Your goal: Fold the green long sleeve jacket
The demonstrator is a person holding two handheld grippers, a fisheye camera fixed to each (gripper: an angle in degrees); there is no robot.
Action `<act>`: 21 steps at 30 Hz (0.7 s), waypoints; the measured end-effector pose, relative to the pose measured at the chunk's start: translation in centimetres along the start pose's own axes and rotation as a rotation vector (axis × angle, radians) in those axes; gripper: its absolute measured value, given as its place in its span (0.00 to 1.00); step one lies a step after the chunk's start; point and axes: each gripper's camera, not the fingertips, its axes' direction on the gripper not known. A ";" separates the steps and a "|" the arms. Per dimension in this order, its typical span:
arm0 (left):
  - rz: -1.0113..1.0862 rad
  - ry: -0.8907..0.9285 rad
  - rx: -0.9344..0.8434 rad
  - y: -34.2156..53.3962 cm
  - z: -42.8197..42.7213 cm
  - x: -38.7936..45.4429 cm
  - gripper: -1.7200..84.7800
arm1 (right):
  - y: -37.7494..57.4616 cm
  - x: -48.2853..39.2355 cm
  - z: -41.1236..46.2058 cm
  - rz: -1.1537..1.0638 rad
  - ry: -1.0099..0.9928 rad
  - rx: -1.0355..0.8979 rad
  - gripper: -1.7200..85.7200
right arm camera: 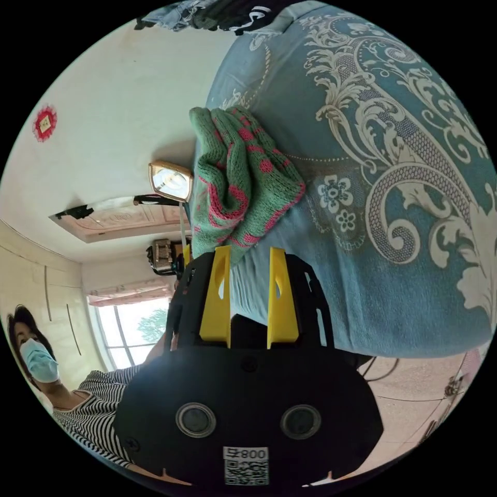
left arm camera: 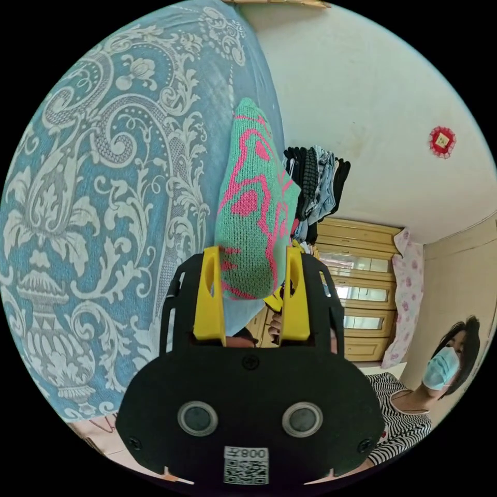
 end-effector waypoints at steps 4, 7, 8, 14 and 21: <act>-0.010 0.020 0.027 -0.4 -0.9 -0.6 0.23 | -0.1 2.9 -0.1 0.006 -0.065 0.035 0.17; -0.031 0.024 0.050 -1.0 -0.9 -0.8 0.25 | 0.0 4.6 -0.8 0.001 -0.114 0.066 0.17; -0.031 0.027 0.055 -1.2 -0.9 -0.7 0.25 | 0.2 5.4 -1.3 0.004 -0.145 0.085 0.18; -0.004 -0.005 -0.015 -3.0 0.9 0.0 0.27 | -0.2 9.3 -2.4 0.036 -0.145 0.123 0.18; 0.004 -0.028 -0.069 -4.6 4.7 1.7 0.27 | -1.4 11.5 -2.4 0.043 -0.139 0.121 0.20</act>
